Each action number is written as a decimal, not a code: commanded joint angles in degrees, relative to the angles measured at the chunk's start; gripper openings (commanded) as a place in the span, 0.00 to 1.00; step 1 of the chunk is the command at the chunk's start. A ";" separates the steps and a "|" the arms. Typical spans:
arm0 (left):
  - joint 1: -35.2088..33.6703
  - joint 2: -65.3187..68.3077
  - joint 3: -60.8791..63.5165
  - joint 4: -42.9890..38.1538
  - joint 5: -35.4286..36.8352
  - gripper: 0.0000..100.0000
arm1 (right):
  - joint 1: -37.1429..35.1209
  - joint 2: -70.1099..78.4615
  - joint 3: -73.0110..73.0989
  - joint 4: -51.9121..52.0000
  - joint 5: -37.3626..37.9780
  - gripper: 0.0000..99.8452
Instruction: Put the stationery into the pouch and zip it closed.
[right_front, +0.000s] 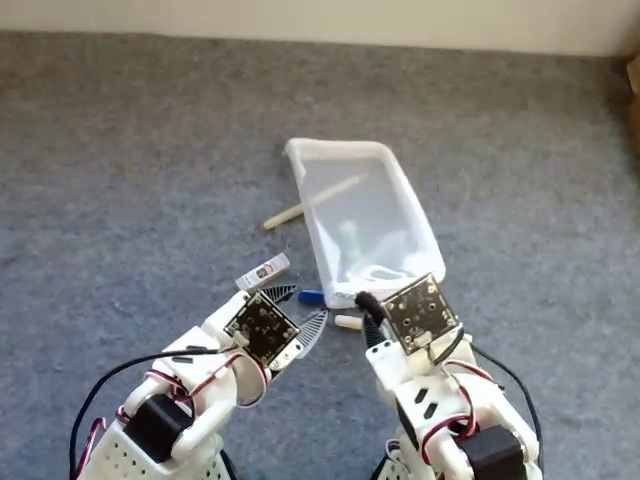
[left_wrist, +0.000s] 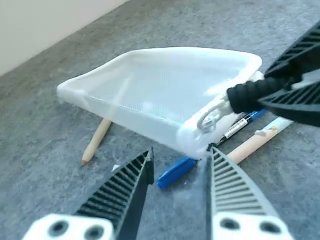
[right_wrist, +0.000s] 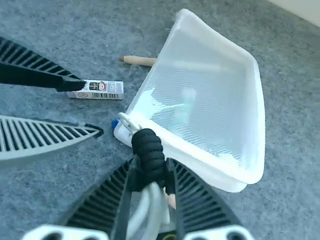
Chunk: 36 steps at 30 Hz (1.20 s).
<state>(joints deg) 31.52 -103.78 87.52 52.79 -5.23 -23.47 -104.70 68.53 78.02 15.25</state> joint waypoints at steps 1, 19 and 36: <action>4.00 -0.40 0.04 -1.32 0.00 0.18 | -1.98 0.66 -4.09 -0.13 0.26 0.00; 0.57 -0.31 8.48 -13.54 -0.09 0.17 | -2.15 0.66 -4.09 0.04 0.18 0.00; 0.31 1.19 2.59 -8.35 2.02 0.17 | -2.15 0.66 -4.00 0.04 0.18 0.00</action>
<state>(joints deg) 32.75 -103.78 95.60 40.22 -4.97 -24.97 -104.70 68.53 78.02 15.25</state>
